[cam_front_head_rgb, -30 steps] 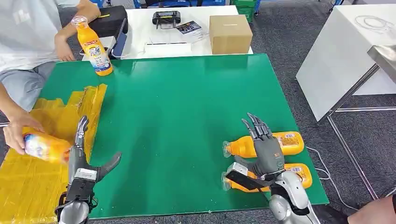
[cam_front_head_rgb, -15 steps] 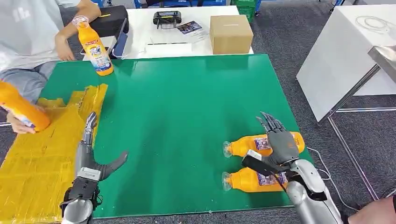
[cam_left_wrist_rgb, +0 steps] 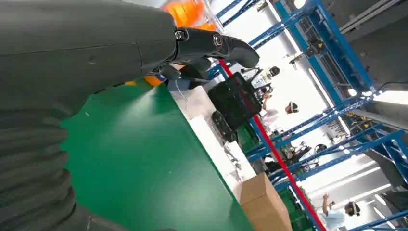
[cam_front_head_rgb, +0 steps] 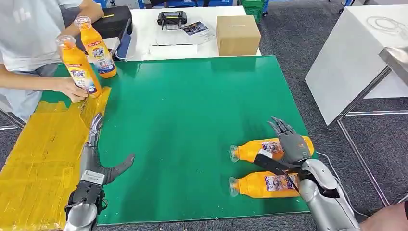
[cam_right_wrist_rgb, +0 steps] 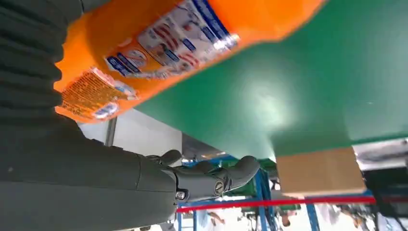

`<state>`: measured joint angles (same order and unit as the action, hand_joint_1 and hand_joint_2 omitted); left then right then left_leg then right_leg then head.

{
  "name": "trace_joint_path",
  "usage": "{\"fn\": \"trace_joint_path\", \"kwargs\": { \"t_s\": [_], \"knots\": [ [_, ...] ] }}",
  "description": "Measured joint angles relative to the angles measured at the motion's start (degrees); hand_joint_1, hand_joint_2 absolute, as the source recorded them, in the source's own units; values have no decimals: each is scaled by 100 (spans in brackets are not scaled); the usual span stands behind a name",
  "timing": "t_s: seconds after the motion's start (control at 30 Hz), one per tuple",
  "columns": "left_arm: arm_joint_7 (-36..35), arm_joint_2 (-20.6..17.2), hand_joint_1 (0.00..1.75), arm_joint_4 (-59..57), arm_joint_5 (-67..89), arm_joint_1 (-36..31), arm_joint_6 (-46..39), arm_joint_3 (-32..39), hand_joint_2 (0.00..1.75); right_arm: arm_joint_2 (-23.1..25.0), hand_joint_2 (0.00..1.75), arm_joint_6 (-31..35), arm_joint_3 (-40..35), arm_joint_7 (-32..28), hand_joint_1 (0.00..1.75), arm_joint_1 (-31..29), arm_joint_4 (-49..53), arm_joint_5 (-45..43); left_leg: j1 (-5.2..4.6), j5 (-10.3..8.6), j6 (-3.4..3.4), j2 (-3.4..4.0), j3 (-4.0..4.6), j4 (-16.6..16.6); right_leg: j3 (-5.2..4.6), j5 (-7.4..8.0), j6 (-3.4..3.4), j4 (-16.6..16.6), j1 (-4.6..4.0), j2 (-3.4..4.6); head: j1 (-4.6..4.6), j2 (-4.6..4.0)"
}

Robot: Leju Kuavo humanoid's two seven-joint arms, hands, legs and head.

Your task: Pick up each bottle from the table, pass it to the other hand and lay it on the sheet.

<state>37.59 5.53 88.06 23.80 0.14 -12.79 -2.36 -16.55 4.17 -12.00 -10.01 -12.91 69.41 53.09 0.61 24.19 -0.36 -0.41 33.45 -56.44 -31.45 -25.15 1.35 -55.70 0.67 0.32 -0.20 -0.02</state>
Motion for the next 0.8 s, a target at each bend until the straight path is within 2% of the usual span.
{"fn": "trace_joint_path", "kwargs": {
  "t_s": [0.27, 0.8],
  "knots": [
    [24, 0, 0, -55, -120, -90, 24, -33, 175, -103, 175, -243, -171, 0, 0, -353, -747, -39, 1, 0, 0, -2, 0, -1, -1, 0, 1, 0, 1, -1, -2, 0],
    [70, 0, 0, -184, -275, -166, 61, -131, 175, -689, 175, -643, -400, 155, 5, -721, -1530, -140, 0, 0, 1, -8, -4, -3, 6, 1, 1, 1, 3, -9, -2, 0]
  ]
}}
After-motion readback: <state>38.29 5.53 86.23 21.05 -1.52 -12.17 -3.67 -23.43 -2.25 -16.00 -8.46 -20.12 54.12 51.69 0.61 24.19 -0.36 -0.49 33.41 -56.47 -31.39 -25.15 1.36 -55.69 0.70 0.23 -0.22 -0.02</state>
